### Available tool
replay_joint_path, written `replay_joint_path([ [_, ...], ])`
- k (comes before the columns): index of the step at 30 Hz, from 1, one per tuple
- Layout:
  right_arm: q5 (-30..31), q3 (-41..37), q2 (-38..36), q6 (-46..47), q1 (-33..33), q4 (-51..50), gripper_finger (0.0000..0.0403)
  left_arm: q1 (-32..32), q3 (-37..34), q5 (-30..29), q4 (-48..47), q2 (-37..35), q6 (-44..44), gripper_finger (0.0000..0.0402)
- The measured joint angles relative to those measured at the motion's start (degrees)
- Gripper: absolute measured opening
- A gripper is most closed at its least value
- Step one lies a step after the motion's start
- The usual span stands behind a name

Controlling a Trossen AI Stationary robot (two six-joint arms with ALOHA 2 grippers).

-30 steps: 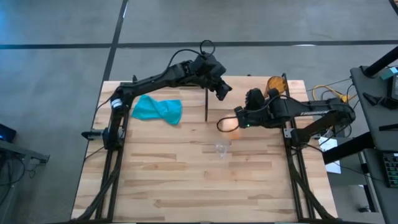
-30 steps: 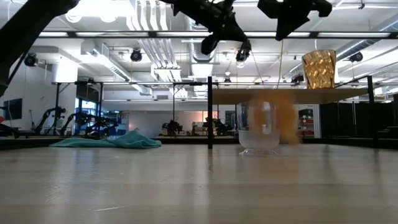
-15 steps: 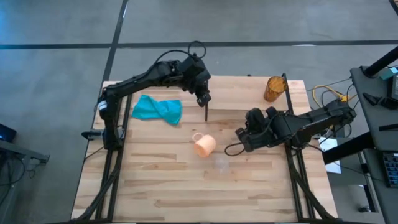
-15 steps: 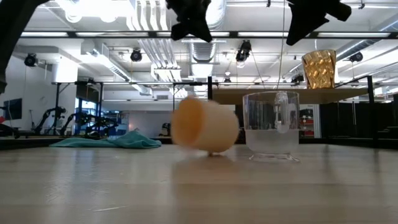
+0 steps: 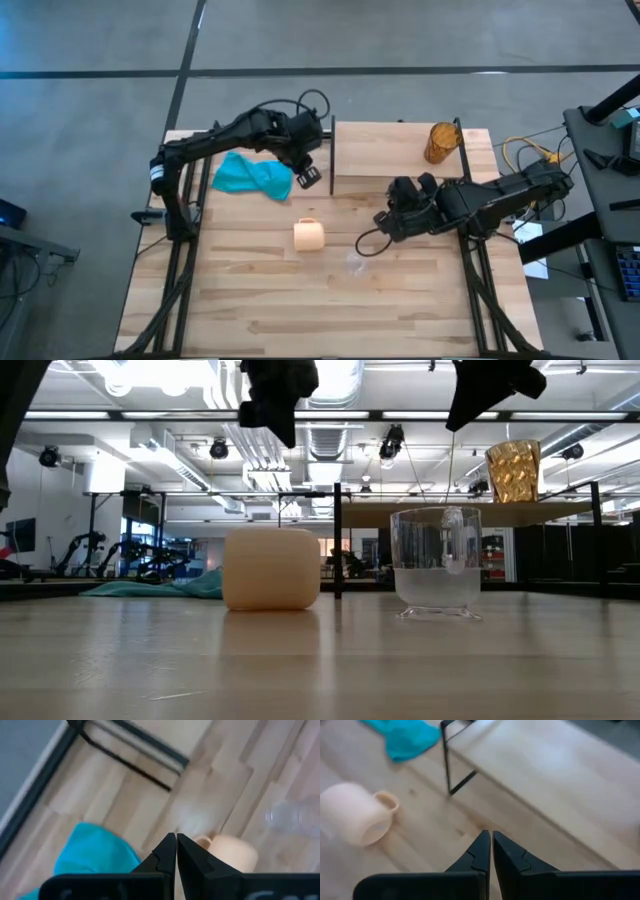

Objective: Stack small to large cups/mugs on shelf
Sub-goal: Put the yellow mug on the shelf

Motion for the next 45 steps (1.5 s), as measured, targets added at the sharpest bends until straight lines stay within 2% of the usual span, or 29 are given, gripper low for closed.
replay_joint_path([
  [3,-3.9,0.0,0.1,-2.4,-0.9,0.3,0.0013,-1.1,-2.5,0.8,-0.1,-0.2,-1.7,0.0],
  [10,-6.5,0.0,0.2,-7.9,-3.5,1.2,0.0013,-4.4,-6.8,3.4,0.6,-0.2,-6.7,0.0],
  [17,-6.7,0.0,0.3,-8.7,-6.8,1.3,0.0013,-9.1,-10.2,4.0,4.2,-0.2,-10.9,0.0],
  [24,-6.4,0.0,0.3,-9.7,-7.7,2.2,0.0013,-13.9,-17.5,4.2,11.5,-0.2,-15.2,0.0],
  [32,-6.8,0.0,0.3,-11.7,-7.7,9.5,0.0013,-16.8,-24.1,4.2,18.4,-0.2,-18.7,0.0],
  [35,-7.4,0.0,0.3,-11.8,-7.7,11.1,0.0013,-17.4,-25.2,4.1,18.0,-0.1,-20.8,0.0],
  [39,-12.0,0.0,0.3,-12.3,-7.7,13.2,0.0013,-18.3,-25.4,3.9,18.3,-0.1,-22.0,0.0],
  [45,-13.6,-0.5,0.3,-17.7,-8.0,16.6,0.0013,-19.3,-25.5,3.9,18.1,-1.8,-24.1,0.0],
])
